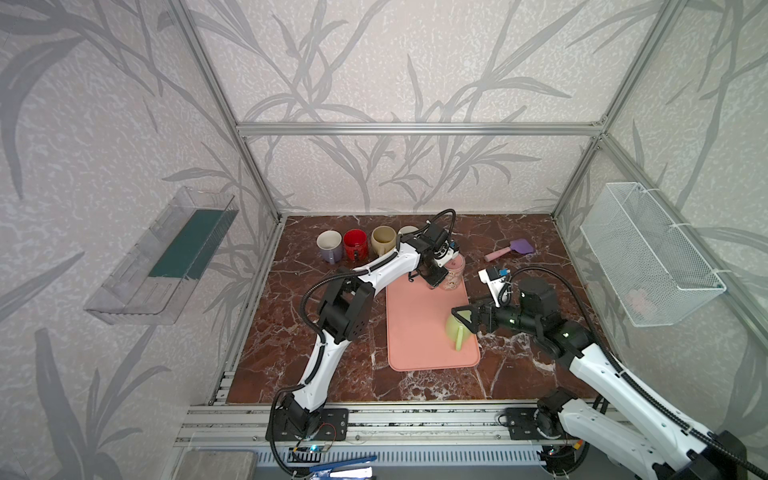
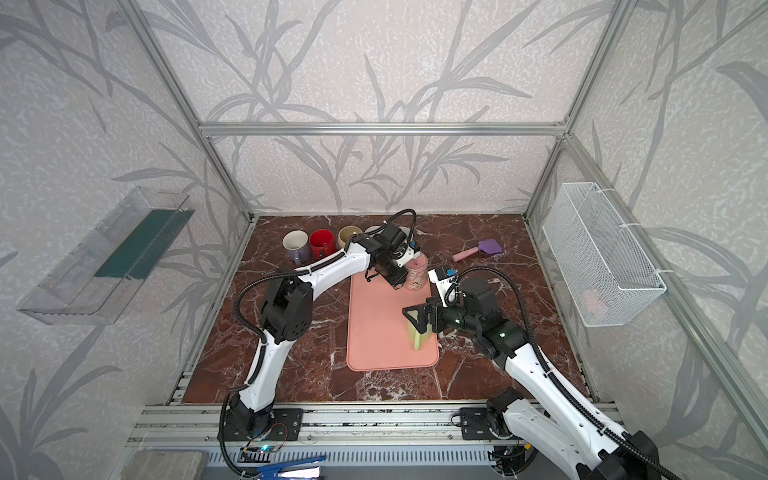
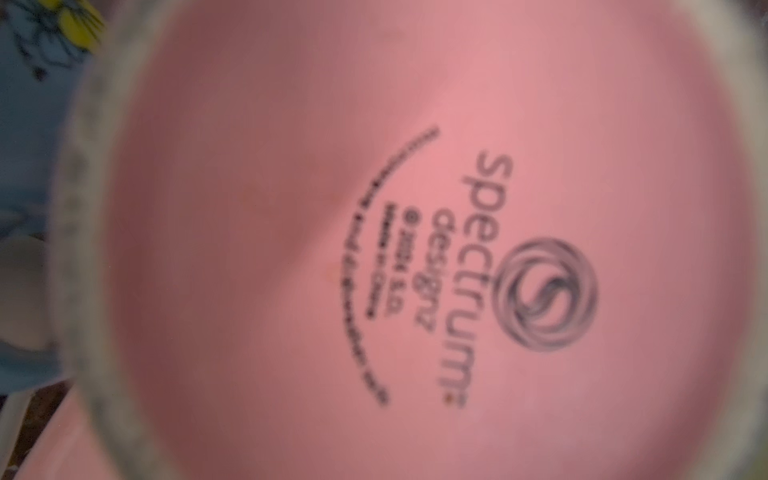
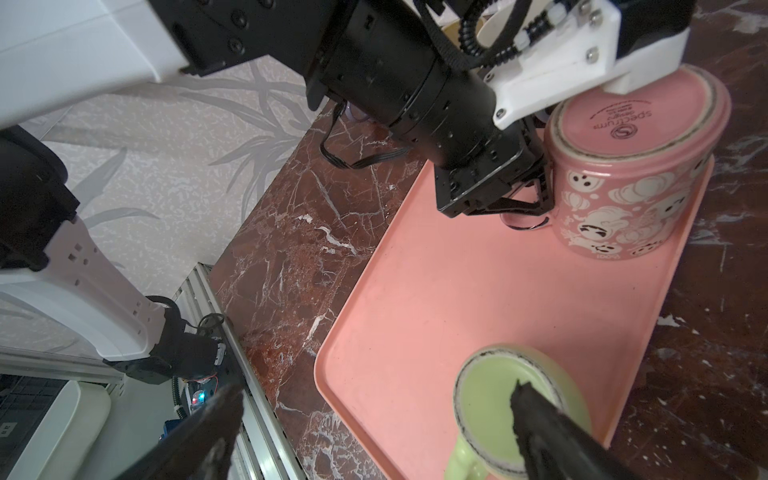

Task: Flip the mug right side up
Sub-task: 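Move the left gripper over the upside-down pink mug and close on it, then lift the pink mug with the left gripper while the right gripper rises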

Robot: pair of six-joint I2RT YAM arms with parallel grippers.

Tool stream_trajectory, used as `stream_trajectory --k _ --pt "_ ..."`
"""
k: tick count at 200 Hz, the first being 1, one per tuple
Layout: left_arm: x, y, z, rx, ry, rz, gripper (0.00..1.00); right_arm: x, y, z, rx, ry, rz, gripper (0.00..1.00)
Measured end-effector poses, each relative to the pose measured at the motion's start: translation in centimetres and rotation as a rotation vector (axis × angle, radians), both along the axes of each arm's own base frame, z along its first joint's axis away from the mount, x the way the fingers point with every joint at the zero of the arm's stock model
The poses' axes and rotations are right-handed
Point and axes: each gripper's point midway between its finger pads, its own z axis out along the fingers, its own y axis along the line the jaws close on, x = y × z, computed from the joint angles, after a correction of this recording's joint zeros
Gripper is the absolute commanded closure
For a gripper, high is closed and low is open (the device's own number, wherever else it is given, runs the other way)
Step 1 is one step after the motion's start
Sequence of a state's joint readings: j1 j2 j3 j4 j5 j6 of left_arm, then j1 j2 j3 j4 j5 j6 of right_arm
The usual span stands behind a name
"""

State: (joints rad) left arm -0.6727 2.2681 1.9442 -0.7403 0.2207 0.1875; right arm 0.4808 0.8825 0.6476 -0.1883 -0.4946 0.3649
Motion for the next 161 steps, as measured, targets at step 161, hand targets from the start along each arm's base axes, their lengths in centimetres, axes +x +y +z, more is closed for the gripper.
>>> stream_trajectory --k 161 --pt "-1.0 -0.5 -0.1 0.049 -0.042 -0.007 1.00 -0.2 -0.1 0.4 0.009 -0.012 -0.001 0.01"
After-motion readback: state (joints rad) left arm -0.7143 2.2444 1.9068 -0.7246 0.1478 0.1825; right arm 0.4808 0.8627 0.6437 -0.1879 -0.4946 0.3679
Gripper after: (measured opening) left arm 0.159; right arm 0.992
